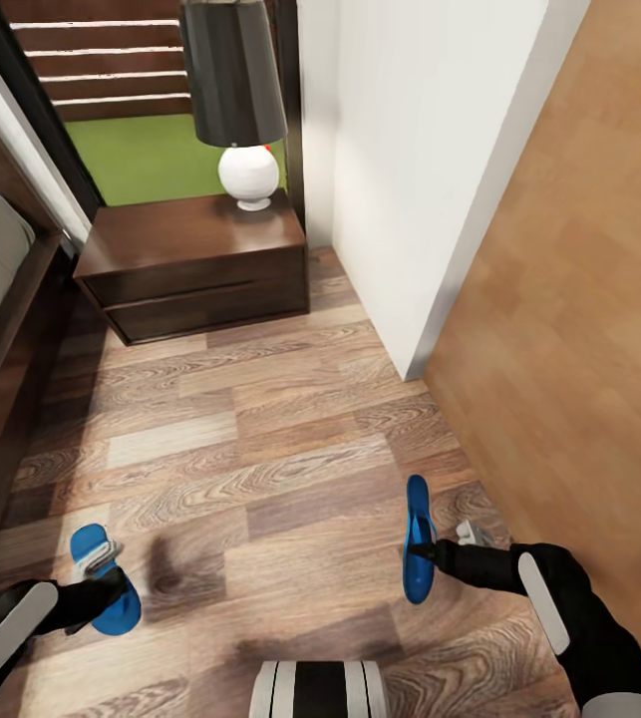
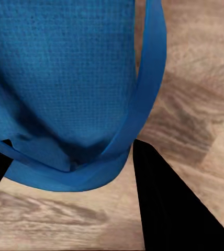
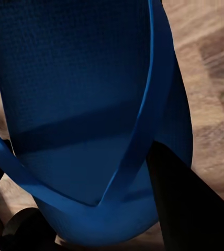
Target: In the bedroom, move the book from the bed onto either nightstand, and place the two sandals side by side next to the bed.
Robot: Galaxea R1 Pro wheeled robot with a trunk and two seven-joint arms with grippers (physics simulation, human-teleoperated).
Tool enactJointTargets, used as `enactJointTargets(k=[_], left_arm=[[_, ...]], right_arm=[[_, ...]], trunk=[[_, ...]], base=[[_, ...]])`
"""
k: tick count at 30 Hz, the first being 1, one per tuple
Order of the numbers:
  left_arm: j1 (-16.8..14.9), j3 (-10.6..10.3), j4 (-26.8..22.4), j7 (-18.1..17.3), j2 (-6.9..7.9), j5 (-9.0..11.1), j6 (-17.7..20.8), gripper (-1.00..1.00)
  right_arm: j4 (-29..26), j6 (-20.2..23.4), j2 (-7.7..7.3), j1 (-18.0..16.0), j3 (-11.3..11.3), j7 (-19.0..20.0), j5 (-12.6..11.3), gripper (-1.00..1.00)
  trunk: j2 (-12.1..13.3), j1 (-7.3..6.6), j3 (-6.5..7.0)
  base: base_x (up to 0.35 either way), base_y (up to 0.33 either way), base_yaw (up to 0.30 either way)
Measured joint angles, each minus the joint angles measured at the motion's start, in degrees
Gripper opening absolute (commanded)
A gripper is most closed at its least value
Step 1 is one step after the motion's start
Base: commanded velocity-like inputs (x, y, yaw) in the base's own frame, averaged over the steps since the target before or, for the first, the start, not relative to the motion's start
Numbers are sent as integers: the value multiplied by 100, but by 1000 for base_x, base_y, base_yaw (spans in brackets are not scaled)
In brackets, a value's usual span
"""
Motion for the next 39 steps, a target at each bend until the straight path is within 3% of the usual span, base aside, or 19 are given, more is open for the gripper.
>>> enactJointTargets(k=[1,2,4,6,8,13,19,22,24,25,27,31,35,39], left_arm=[[1,-66,-3,5,-73,-156,-2,-100],[9,-319,-12,10,-260,-664,-3,-100],[14,-715,-18,-1,-510,-1219,-19,-100],[17,-1104,0,-16,-818,-1697,-38,-100],[16,-1296,9,-25,-1004,-1942,-52,-100],[15,-1325,16,-28,-1033,-2071,-114,-100],[15,-1289,-25,-25,-996,-2065,-603,-100],[15,-1300,-17,-62,-1004,-2059,-714,-100],[23,-1301,12,-215,-992,-2051,-969,-100],[27,-1301,30,-284,-989,-2051,-1072,-100],[47,-1315,277,-719,-975,-2028,-1600,-100],[58,-1429,774,-1484,-965,-2152,-1953,-100],[59,-1486,1117,-2517,-830,-2370,-2149,-100],[59,-1483,1414,-3617,-728,-2426,-2211,-100]], right_arm=[[45,-8,0,0,2,0,13,-100],[217,-41,0,1,1,0,46,-100],[461,-66,0,0,4,-1,29,-100],[705,-90,0,1,8,3,54,-100],[833,-94,0,0,10,2,42,-100],[1199,-105,0,1,12,-1,54,-100],[1602,-124,-4,-1,13,7,43,-100],[1777,-823,-7,0,13,28,56,-100],[2095,-1606,-9,-1,16,37,90,-100],[2209,-1794,-9,-1,20,40,100,-100],[2714,-2451,-10,-2,31,41,163,-100],[3018,-2779,-80,-1,33,67,155,-100],[3164,-2815,-160,0,30,985,145,-100],[3502,-2856,-289,-1,30,1766,347,-100]], trunk=[[1,-3,22],[3,-5,44],[5,-10,89],[8,-15,133],[11,-21,177],[14,-26,223],[21,-42,355],[25,-49,421],[28,-54,466],[29,-57,488],[32,-62,531],[37,-72,620],[43,-83,709],[48,-93,798]], base=[[0,0,0],[0,0,0],[0,0,0],[0,0,0],[0,0,0],[0,0,0],[0,0,0],[0,0,0],[0,0,0],[0,0,0],[0,0,0],[0,0,0],[0,0,0],[0,0,0]])
